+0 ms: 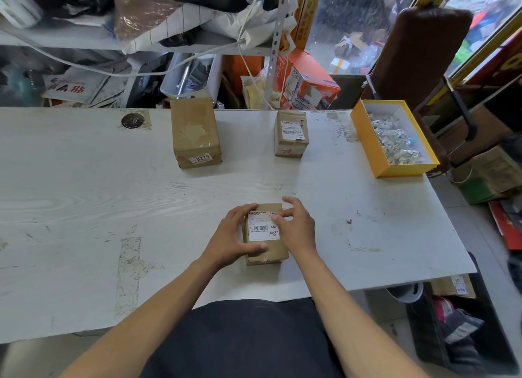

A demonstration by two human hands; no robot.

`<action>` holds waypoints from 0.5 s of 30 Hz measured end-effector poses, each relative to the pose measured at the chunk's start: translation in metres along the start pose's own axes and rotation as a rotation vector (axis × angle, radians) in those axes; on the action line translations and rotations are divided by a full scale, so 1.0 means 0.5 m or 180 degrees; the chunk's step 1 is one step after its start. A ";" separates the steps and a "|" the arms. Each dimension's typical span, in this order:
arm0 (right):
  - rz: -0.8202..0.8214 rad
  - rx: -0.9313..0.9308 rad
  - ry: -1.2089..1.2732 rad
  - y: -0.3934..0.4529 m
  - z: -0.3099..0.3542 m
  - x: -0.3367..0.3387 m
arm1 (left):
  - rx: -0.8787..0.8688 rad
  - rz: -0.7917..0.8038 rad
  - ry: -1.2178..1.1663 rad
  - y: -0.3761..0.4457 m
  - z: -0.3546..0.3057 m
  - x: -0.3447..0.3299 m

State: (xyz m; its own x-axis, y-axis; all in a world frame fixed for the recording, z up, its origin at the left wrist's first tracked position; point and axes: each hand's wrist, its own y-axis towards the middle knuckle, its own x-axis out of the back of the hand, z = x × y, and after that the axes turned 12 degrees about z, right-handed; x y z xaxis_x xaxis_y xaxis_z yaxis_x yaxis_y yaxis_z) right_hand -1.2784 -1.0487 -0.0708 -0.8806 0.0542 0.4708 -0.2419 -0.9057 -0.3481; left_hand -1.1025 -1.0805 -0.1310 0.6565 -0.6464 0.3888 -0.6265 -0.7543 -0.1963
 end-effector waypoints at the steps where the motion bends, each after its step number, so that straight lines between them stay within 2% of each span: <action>1: 0.0003 -0.0037 0.0060 0.000 0.000 0.003 | -0.0003 -0.0002 0.0006 0.000 0.000 0.000; 9: -0.0126 0.0271 -0.0331 0.009 -0.020 -0.015 | -0.0021 0.0005 -0.0038 0.000 -0.001 0.000; 15: -0.0109 0.0143 -0.0253 0.013 -0.027 -0.014 | -0.0037 -0.0014 -0.0072 0.000 -0.002 -0.001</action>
State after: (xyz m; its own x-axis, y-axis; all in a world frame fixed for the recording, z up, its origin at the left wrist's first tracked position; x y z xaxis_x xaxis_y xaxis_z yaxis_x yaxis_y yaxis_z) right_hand -1.2794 -1.0494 -0.0872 -0.8366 0.0536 0.5452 -0.2512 -0.9219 -0.2948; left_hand -1.1033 -1.0799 -0.1301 0.6685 -0.6457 0.3692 -0.6283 -0.7558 -0.1842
